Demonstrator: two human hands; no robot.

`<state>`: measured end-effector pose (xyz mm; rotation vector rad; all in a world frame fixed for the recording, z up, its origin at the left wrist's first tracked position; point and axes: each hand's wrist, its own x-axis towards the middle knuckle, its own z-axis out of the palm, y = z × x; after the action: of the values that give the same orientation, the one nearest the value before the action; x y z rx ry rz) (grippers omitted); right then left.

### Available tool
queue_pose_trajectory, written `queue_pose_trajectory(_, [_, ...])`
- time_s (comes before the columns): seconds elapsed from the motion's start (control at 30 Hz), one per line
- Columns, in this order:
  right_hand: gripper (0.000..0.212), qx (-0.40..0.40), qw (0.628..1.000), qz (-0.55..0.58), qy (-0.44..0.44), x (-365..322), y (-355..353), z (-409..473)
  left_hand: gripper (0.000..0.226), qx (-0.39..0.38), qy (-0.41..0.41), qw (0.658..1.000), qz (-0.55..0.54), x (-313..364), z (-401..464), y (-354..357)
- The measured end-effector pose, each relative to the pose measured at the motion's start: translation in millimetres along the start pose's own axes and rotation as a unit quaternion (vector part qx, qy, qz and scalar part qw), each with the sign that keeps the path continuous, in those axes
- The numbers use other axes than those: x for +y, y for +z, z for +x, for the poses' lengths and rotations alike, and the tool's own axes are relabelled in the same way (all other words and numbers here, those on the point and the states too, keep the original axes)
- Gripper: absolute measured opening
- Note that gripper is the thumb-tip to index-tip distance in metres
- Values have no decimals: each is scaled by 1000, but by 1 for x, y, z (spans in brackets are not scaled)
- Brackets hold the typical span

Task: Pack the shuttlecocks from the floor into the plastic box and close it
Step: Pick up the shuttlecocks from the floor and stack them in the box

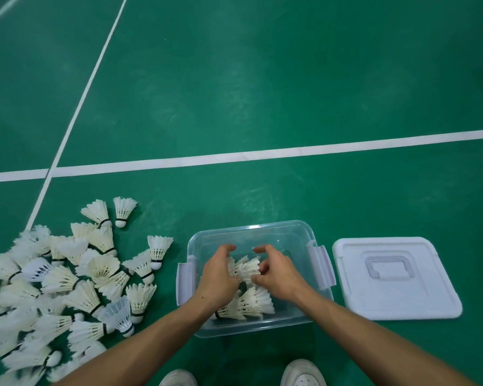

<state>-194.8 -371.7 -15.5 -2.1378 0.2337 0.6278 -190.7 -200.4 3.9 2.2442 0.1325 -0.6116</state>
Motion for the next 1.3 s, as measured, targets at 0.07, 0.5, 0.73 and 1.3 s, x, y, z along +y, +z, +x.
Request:
queue_pose_trajectory(0.07, [68,-2,1000,3,-3,-2,-4,-4,72,2,12,1000,0,0,-4,-3])
queue_pose_trajectory(0.5, [44,46,983,-19,-175,-114,-59,-53,45,212,104,944,-229,-12,-57,-131])
queue_pose_trajectory(0.73, [45,-34,959,-89,-266,-203,-25,-15,56,248,82,965,-32,-87,-40,-187])
queue_pose_trajectory(1.3, [72,-127,930,-277,-204,-192,107,121,58,153,91,914,363,-173,4,-221])
